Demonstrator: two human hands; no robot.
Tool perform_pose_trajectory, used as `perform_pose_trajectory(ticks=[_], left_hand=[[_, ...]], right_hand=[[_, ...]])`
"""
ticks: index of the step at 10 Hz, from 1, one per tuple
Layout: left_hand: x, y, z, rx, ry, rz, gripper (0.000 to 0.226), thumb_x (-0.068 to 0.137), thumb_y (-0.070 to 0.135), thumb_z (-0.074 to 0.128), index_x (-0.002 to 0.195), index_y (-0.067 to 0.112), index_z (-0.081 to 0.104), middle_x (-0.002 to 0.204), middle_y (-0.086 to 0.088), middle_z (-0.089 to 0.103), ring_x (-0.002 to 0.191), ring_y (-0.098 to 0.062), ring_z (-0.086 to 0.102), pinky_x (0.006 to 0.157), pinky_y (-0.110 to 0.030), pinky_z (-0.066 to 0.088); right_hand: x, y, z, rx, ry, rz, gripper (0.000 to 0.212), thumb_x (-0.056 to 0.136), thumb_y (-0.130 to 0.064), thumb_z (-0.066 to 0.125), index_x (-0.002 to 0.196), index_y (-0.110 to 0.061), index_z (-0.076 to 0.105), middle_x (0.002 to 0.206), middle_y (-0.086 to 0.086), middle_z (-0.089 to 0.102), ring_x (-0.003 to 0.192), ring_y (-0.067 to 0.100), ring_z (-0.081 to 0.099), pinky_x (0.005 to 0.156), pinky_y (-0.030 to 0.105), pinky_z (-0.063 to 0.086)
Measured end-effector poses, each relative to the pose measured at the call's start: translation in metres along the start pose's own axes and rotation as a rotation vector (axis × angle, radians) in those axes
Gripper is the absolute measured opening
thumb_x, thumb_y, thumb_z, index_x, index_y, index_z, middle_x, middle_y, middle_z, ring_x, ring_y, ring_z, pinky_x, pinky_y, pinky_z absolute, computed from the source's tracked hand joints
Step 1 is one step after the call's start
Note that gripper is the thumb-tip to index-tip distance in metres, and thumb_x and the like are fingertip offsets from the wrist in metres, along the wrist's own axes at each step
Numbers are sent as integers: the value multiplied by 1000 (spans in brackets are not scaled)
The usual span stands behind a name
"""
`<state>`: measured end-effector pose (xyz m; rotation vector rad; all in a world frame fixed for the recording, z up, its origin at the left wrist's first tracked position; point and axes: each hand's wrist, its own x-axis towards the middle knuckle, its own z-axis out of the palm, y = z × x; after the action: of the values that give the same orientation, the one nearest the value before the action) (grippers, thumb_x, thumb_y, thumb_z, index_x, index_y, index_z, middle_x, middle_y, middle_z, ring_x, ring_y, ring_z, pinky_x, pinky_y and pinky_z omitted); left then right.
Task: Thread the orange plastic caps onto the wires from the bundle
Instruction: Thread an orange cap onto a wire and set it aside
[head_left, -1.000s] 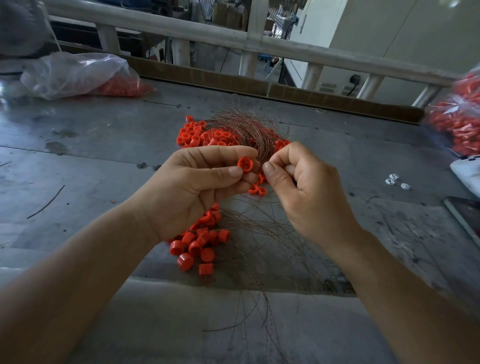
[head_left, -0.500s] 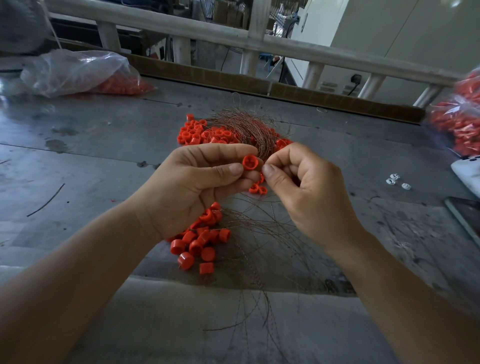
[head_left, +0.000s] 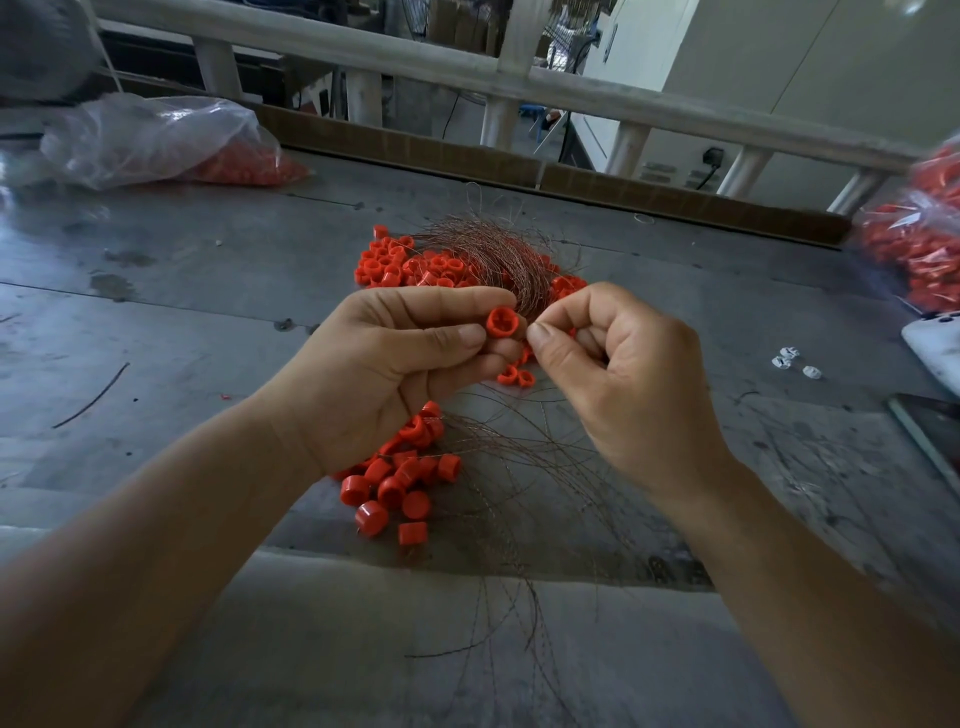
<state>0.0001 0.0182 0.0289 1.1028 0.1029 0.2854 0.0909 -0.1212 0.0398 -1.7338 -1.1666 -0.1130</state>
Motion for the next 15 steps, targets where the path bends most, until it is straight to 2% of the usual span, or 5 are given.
perform_pose_trajectory(ticks=[9,11,12,13,15], left_hand=[[0,1,0,29,11,40,26,65,0,56,82,6,74,78,-8,73,68,-13,70,58,-16,54],[-2,-2,2,14,-9,74,25,65,1,57,80,9,75,79,-7,73,67,-12,69,57,-16,54],[-1,-2,2,1,-40,82,24,59,7,64,80,10,76,79,-6,73,67,-11,69,58,-16,54],[-1,-2,1,-14,-65,83,25,56,9,66,80,11,76,78,-6,73,67,-10,69,58,-15,54],[-1,-4,-1,-24,-101,90,24,60,9,66,81,11,75,78,-5,72,68,-10,69,58,-15,53]], right_hand=[[0,0,0,31,-40,45,16,86,-8,60,72,-16,58,42,-16,47,38,1,43,40,8,29],[1,-5,-2,219,-107,179,13,86,-7,59,73,-11,61,51,5,56,38,10,46,38,22,38],[3,-7,-5,430,-150,287,19,87,3,52,72,-7,55,38,-12,48,31,-2,45,35,4,30],[3,-7,-5,518,-158,361,21,87,5,48,70,-8,51,37,-12,46,31,-2,44,34,3,30],[3,-4,-3,549,-192,473,20,84,-7,55,65,-14,52,43,-6,37,33,1,25,33,9,20]])
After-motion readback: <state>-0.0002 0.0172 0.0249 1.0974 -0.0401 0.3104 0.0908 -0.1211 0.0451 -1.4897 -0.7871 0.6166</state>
